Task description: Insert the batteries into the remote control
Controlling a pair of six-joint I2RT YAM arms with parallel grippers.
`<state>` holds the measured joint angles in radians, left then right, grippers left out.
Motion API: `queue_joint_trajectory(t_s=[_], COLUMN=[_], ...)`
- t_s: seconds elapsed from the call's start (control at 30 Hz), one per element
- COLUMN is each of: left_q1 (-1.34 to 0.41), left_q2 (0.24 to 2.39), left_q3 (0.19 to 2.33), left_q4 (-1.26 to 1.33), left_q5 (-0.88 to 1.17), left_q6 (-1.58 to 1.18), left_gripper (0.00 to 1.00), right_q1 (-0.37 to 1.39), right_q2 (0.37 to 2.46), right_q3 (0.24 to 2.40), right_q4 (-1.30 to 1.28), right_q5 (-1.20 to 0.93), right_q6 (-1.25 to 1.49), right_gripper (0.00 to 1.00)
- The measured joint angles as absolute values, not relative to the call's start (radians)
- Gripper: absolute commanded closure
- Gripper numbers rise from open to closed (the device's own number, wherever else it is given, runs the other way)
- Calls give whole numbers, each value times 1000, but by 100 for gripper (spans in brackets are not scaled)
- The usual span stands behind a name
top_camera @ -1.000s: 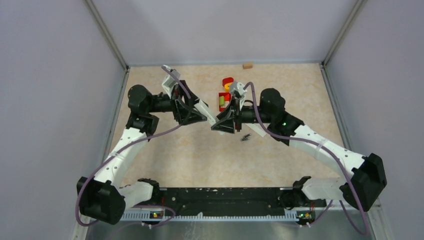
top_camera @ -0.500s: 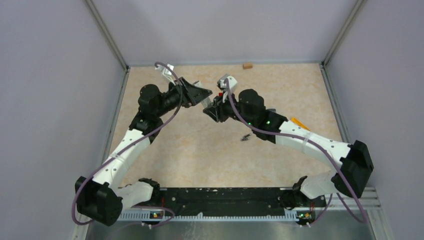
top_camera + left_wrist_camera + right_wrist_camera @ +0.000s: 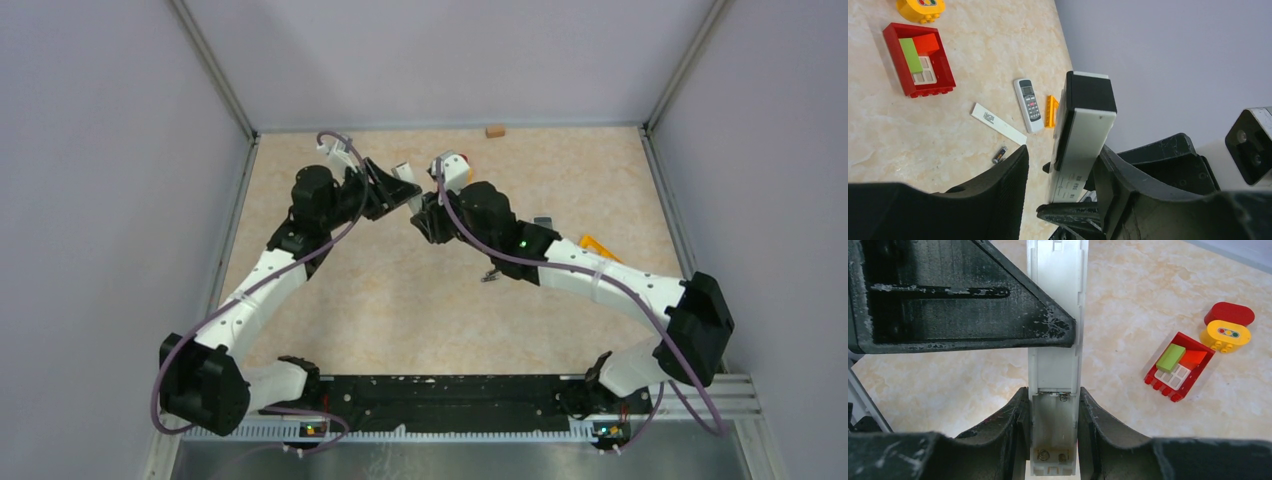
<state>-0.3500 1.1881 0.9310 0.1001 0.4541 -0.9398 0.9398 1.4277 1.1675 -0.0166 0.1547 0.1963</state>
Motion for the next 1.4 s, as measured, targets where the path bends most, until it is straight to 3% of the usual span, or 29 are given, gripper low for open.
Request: queue_joint_trajectory(t_s=[0.07, 0.13, 0.2, 0.3, 0.33, 0.4, 0.5, 0.67, 0.77, 1.07, 1.4], left_q1=[-350, -351, -353, -353, -353, -353, -355, -353, -352, -352, -352], left_q2=[1201, 1209, 1210, 1212, 1212, 1212, 1213, 1213, 1213, 1207, 1199], left_q3=[931, 931, 931, 931, 931, 931, 931, 932, 931, 919, 870], left_q4=[106, 113, 114, 120, 120, 109, 42, -78, -105, -107, -76], left_q5=[464, 480, 482, 490, 492, 482, 418, 269, 220, 193, 245], left_q6=[-943, -945, -931, -928, -920, -895, -820, -722, -698, -676, -667], left_gripper=[59, 86, 99, 100, 100, 100, 100, 100, 100, 100, 100], right_q1=[940, 940, 939, 938, 937, 928, 909, 803, 737, 670, 606], right_q2=[1433, 1438, 1444, 1448, 1449, 1448, 1425, 1271, 1234, 1444, 1587], right_q3=[1168, 1172, 1179, 1196, 1203, 1214, 1216, 1104, 1045, 936, 937], right_q4=[-19, -31, -44, -68, -82, -105, -144, -229, -305, -453, -435], right_q5=[144, 134, 131, 127, 122, 96, 49, 34, 94, 194, 196], right_q6=[204, 211, 216, 228, 232, 256, 306, 441, 539, 760, 941], right_gripper=[100, 100, 97, 56, 47, 39, 39, 55, 59, 55, 55])
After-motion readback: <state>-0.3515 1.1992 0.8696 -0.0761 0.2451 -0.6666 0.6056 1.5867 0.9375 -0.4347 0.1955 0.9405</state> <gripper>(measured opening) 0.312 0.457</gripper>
